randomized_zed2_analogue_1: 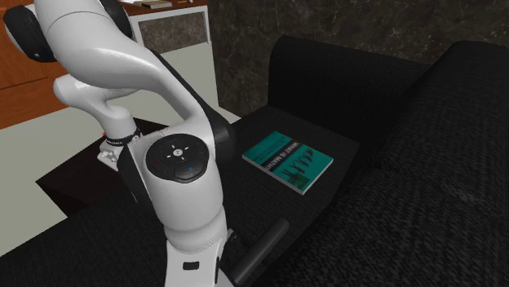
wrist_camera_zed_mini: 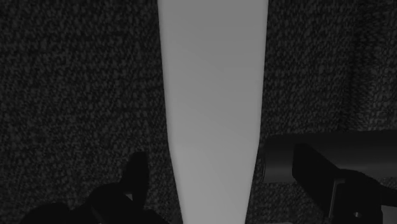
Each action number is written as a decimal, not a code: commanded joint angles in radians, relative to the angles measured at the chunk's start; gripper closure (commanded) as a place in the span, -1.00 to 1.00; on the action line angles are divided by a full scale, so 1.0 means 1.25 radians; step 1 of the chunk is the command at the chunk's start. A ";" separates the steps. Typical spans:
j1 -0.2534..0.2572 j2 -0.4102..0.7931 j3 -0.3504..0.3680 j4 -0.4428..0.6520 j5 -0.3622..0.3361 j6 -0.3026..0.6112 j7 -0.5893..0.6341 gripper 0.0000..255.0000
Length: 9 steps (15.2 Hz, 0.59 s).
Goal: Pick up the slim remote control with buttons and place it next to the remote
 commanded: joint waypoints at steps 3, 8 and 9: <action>-0.002 -0.031 0.002 0.021 0.005 -0.053 -0.005 -1.00; -0.002 -0.031 0.002 0.021 0.005 -0.053 -0.005 -1.00; -0.002 -0.031 0.002 0.021 0.005 -0.053 -0.005 -1.00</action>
